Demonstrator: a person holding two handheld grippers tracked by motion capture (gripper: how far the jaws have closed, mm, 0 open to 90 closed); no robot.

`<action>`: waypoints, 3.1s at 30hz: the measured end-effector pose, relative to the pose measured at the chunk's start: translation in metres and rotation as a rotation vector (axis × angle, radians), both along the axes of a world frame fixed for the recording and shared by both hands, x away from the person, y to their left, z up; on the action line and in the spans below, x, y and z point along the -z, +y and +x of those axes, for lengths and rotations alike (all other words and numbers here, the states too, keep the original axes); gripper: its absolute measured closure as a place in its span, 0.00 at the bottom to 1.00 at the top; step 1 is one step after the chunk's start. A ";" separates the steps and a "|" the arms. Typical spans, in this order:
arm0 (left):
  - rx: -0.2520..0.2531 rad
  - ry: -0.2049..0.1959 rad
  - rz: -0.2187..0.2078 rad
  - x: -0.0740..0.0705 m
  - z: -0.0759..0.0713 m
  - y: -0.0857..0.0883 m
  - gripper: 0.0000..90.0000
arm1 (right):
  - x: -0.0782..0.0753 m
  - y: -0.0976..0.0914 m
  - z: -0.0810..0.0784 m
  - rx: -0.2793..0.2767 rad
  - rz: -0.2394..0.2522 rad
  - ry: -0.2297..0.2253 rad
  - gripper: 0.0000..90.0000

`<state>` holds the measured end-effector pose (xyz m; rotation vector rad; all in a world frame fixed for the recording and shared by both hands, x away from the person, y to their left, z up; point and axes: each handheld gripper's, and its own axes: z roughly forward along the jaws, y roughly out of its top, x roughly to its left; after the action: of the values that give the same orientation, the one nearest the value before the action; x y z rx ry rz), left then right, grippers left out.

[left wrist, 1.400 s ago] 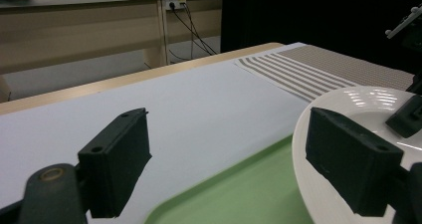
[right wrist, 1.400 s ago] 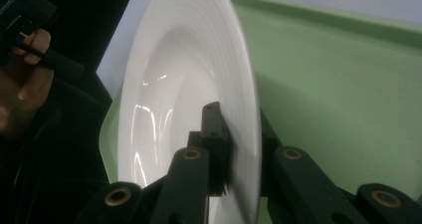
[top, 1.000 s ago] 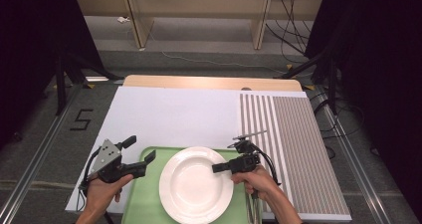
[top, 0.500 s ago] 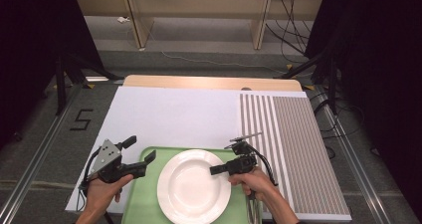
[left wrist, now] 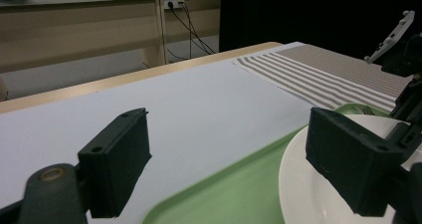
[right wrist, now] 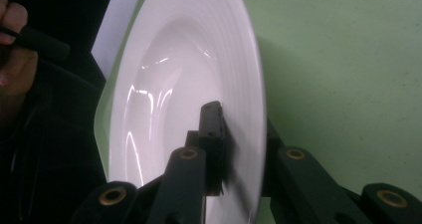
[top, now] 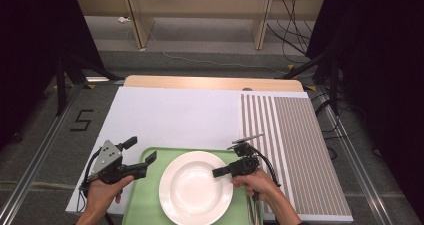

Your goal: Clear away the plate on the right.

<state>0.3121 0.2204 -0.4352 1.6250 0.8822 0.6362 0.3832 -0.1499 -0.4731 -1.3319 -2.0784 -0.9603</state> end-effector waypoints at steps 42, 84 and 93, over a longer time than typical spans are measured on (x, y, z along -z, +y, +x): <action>0.004 0.003 0.001 0.000 0.000 0.000 0.19 | -0.014 -0.015 0.002 0.033 -0.118 -0.153 0.56; 0.004 0.000 0.000 0.000 0.000 0.000 0.19 | -0.059 -0.052 -0.021 0.167 -0.125 -0.538 0.30; 0.006 0.001 -0.001 0.000 0.000 0.000 0.19 | -0.064 -0.054 -0.029 0.204 -0.136 -0.632 0.29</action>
<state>0.3118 0.2204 -0.4352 1.6263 0.8782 0.6304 0.3540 -0.2041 -0.4087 -1.4623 -2.5316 -1.5053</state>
